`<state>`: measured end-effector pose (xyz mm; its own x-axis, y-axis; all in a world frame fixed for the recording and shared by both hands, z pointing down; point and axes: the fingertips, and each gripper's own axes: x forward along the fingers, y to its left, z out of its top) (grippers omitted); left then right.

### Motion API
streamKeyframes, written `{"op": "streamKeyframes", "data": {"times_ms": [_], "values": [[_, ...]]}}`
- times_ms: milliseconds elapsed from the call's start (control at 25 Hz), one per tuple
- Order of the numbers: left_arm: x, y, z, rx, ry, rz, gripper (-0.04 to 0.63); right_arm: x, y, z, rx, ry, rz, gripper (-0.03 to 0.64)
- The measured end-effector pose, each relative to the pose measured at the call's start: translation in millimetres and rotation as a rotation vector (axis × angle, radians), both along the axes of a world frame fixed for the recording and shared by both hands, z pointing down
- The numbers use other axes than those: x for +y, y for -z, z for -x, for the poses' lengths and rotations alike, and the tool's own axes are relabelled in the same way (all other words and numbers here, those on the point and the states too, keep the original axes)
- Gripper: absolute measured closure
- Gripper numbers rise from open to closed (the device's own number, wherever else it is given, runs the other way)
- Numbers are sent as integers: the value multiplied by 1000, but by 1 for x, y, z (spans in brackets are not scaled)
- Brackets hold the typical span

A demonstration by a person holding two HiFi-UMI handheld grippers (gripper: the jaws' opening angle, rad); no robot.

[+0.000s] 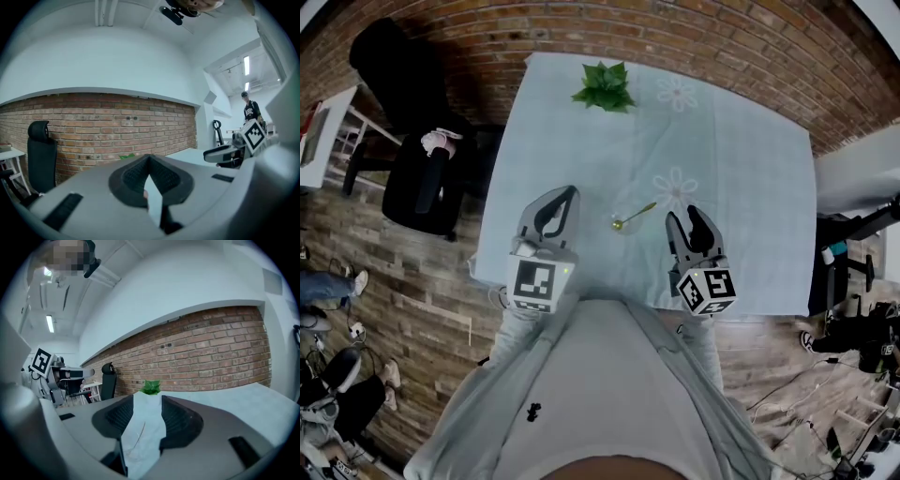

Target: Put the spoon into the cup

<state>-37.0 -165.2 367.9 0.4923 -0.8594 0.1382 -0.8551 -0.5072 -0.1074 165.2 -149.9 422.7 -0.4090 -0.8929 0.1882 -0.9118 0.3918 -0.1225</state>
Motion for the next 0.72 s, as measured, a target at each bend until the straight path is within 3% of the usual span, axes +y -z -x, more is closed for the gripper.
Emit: {"op": "streamKeyframes", "data": {"times_ms": [240,400,720], "values": [[3,11,-6,12,-3,-29,577,2,68,0,41,20,-179,420],[4,15,-8,15,-7,-36,577,10,104,3,86,29,-273,493],[4,14,-12,17,-15,-28,577,21,122,6,144,47,-332,572]]}}
